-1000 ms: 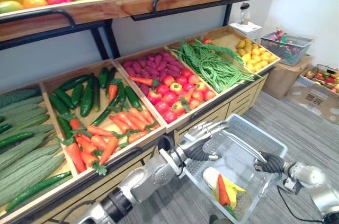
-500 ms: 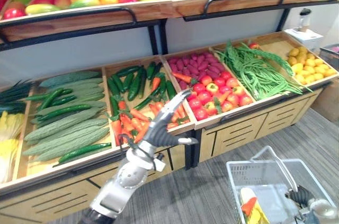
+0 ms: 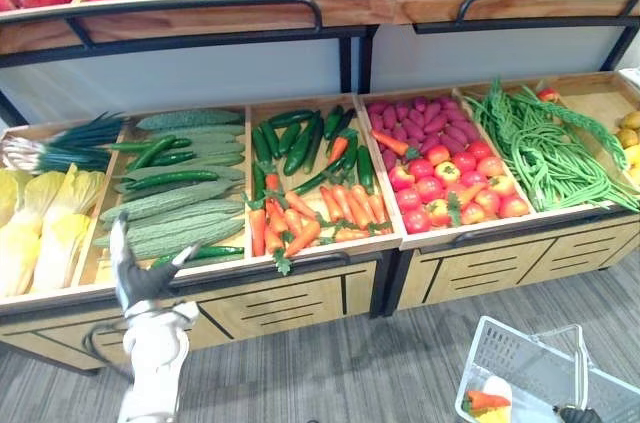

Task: Pick vegetable in the basket

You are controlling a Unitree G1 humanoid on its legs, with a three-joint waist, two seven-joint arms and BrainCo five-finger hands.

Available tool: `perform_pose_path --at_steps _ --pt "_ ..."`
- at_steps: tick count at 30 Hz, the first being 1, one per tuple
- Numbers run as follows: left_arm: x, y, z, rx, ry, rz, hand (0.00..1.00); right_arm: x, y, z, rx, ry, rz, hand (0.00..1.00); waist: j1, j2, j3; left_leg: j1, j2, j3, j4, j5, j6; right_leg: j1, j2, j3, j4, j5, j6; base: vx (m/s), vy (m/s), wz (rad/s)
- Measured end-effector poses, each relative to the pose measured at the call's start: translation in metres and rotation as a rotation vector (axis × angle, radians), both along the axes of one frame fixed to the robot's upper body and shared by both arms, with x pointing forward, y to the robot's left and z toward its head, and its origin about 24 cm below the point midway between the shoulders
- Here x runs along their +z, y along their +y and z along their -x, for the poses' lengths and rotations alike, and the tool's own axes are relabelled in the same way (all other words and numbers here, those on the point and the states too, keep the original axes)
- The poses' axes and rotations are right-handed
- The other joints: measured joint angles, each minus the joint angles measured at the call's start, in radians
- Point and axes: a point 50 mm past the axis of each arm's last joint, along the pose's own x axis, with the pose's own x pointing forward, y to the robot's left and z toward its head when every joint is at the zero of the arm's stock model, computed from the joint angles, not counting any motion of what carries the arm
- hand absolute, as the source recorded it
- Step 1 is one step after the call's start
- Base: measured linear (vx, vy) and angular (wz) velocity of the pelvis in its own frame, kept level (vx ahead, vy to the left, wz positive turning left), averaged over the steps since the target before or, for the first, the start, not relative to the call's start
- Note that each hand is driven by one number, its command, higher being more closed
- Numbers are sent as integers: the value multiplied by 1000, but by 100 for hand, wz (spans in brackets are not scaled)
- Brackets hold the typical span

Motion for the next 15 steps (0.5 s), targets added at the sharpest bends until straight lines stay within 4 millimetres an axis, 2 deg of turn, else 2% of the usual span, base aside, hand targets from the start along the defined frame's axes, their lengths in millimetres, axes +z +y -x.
perform_pose_path --at_steps 1,5,7,9,12,15 --pt "-16 2 9 48 59 31 0 -3 6 1 -9 3 -8 100 5 -1 1 1 0 -4 0 -2 -1 2 1 -3 1 -3 -4 81 -12 7" --pt "-57 -1 38 177 204 117 0 -11 24 0 -17 3 -48 100 14 -6 14 21 1 -8 0 -8 -4 23 3 -6 1 -10 -15 67 -9 4" --pt "-89 -8 64 250 336 216 0 -15 34 2 -27 3 -73 100 15 -8 16 40 0 -5 0 -17 -8 40 2 -3 1 -19 -18 40 -6 -3" --pt "-106 -15 78 276 421 265 0 -17 40 3 -36 4 -86 100 17 -6 17 45 1 1 0 -22 -10 41 2 2 2 -21 -14 32 -1 -10" --pt "-137 -31 109 291 565 459 0 -22 51 6 -44 15 -112 100 15 -2 16 57 2 13 0 -33 -13 47 2 13 2 -27 -7 28 -2 -11" --pt "-152 -42 130 305 639 592 0 -26 56 10 -54 30 -126 100 15 3 17 65 2 22 0 -37 -15 50 2 21 1 -28 -5 27 0 -9"
